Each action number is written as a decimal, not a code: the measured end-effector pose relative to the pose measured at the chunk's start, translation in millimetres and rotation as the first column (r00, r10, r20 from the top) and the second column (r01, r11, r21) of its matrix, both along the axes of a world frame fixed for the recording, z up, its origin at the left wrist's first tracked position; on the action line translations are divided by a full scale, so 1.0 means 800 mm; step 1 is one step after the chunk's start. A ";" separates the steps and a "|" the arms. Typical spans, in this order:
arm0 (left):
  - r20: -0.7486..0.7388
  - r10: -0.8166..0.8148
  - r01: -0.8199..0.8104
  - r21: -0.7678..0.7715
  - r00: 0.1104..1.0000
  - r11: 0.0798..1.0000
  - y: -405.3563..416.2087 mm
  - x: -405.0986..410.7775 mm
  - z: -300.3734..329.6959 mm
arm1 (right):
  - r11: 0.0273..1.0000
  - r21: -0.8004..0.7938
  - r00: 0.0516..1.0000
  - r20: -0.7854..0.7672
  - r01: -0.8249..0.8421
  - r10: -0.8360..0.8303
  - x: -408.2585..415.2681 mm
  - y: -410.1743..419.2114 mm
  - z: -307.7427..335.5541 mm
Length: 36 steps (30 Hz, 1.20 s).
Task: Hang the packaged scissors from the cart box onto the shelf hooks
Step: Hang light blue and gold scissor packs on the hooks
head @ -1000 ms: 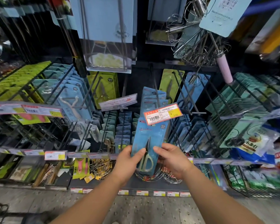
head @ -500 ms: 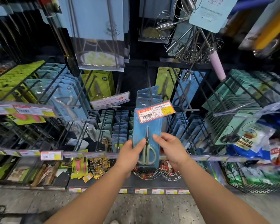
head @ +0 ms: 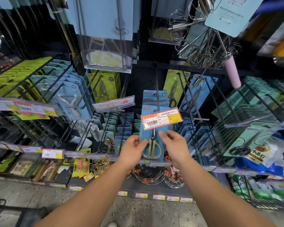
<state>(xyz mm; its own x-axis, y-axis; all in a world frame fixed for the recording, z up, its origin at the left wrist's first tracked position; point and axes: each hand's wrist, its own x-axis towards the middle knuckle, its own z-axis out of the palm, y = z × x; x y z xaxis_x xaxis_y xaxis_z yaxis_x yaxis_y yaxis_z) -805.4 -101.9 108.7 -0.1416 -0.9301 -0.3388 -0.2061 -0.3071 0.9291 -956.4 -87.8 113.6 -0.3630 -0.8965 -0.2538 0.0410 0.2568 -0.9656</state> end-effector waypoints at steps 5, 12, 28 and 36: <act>0.284 -0.129 0.154 -0.067 0.950 0.986 -0.019 0.000 -0.012 | 0.993 0.112 0.978 -0.203 -0.032 0.054 -0.008 -0.018 -0.001; 0.851 -0.300 0.434 0.096 0.431 0.896 -0.007 0.017 -0.006 | 0.769 0.583 0.476 -0.616 -0.260 0.628 -0.002 -0.001 -0.010; 0.878 -0.107 -0.012 0.128 0.467 0.992 0.119 0.218 0.009 | 0.470 0.599 -0.108 -0.683 -0.648 0.722 0.235 0.032 0.003; 0.885 0.072 -0.289 0.073 0.461 0.955 0.241 0.421 0.021 | 0.265 0.540 -0.282 -0.725 -0.799 0.628 0.469 0.105 0.021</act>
<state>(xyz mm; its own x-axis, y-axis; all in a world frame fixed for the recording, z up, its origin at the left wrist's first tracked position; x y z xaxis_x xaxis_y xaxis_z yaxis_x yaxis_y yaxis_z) -468.3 90.6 125.2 0.4881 -0.8001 -0.3488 -0.7858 -0.5768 0.2233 -581.2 -3.9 130.2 0.6836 -0.6514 -0.3291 -0.7298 -0.6126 -0.3034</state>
